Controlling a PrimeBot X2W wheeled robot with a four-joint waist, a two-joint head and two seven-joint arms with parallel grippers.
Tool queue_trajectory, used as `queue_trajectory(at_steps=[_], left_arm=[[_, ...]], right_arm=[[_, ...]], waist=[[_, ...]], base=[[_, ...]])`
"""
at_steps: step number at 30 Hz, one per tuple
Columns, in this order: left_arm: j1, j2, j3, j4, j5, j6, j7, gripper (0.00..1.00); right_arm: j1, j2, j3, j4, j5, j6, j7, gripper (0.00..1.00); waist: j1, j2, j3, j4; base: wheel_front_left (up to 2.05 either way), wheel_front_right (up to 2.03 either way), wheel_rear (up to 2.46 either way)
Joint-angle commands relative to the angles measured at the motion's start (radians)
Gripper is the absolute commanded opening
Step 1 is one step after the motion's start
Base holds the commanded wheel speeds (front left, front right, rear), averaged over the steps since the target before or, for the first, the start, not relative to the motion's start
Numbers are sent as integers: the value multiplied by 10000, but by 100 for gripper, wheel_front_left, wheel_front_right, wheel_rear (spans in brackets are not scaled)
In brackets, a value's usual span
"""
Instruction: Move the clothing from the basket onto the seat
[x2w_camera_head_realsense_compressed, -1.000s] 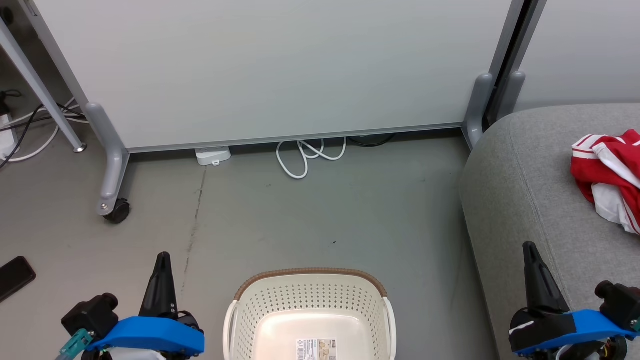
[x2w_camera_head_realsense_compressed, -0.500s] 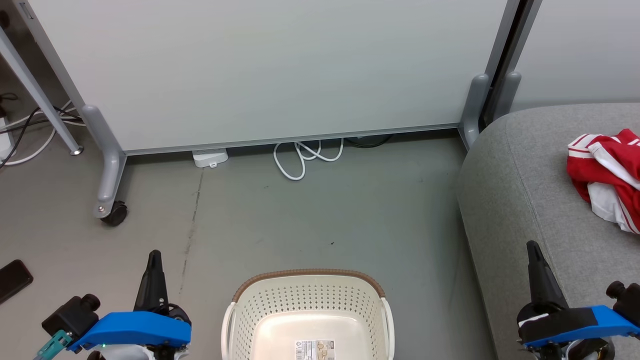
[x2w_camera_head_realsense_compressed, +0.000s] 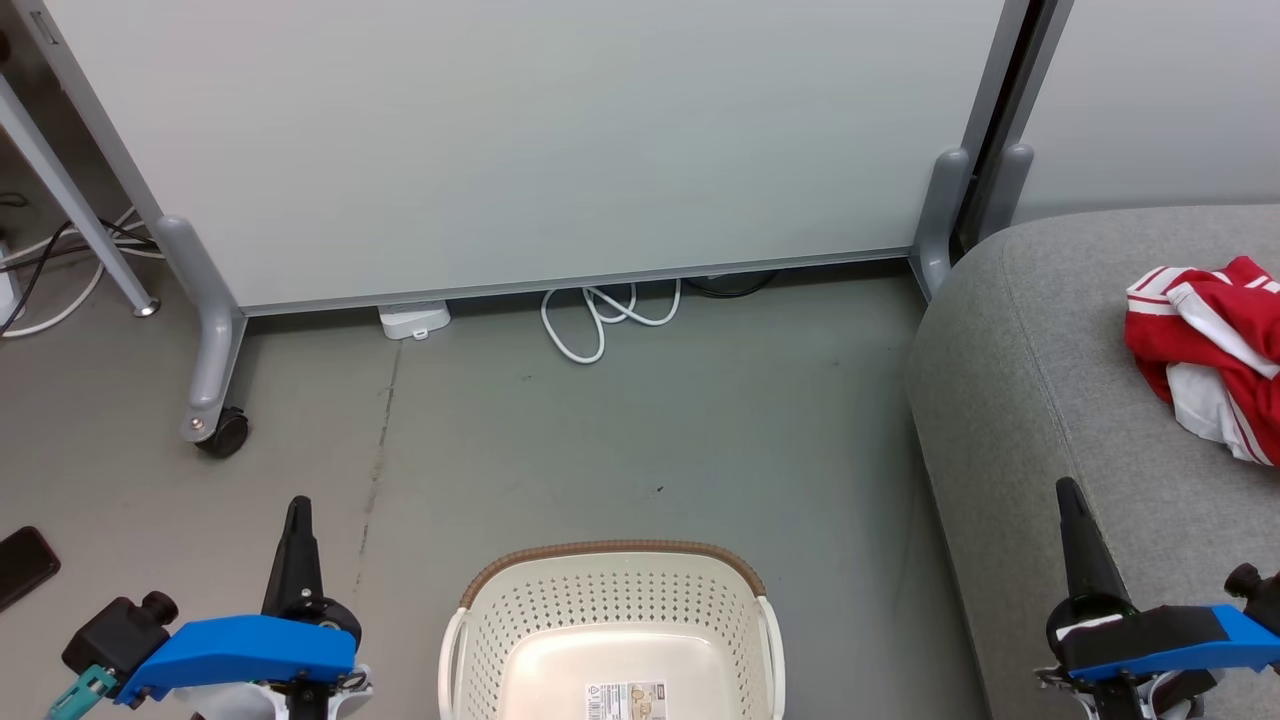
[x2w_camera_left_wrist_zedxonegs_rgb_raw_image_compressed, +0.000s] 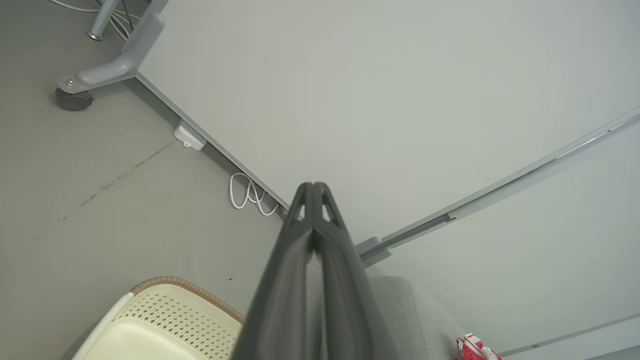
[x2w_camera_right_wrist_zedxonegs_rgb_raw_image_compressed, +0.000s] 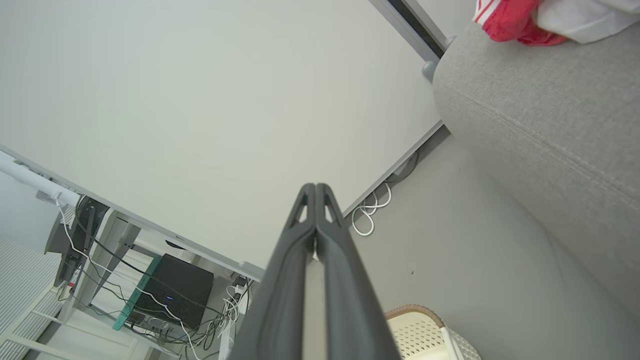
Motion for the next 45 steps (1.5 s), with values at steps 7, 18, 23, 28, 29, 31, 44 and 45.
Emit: queue_trajectory(at_steps=[7,18,23,28,29,31,44,45], left_arm=[[-290,21,146,-185,-954,-68,246,0],[-324,22,285,-242,-2141,-74,544,0],[-342,22,338,-266,-2644,-82,682,0],[-355,23,385,-287,-3130,-90,797,0],[-360,23,394,-291,-3216,-92,817,0],[-367,23,410,-302,-3402,-95,866,0],[-405,23,544,-357,-4532,-116,1147,0],[-409,23,555,-360,-4616,-117,1173,0]], right_arm=[[-315,-34,-59,-55,1008,4,243,0],[-385,-36,-100,-18,2236,5,545,0],[-400,-36,-119,1,2752,5,674,0],[-428,-37,-135,17,3245,5,798,0],[-434,-37,-139,22,3344,5,810,0],[-446,-38,-146,28,3539,5,873,0],[-485,-39,-188,72,4710,6,1153,0],[-492,-39,-191,75,4796,6,1172,0]], waist=[[-1,-1,-18,-40],[-1,-1,-46,-103],[-1,-1,-59,-132],[-1,-1,-72,-161],[-1,-1,-74,-166],[-1,-1,-79,-178],[-1,-1,-113,-252],[-1,-1,-115,-258]], base=[[0,0,0],[0,0,0],[0,0,0],[0,0,0],[0,0,0],[0,0,0],[0,0,0],[0,0,0]])
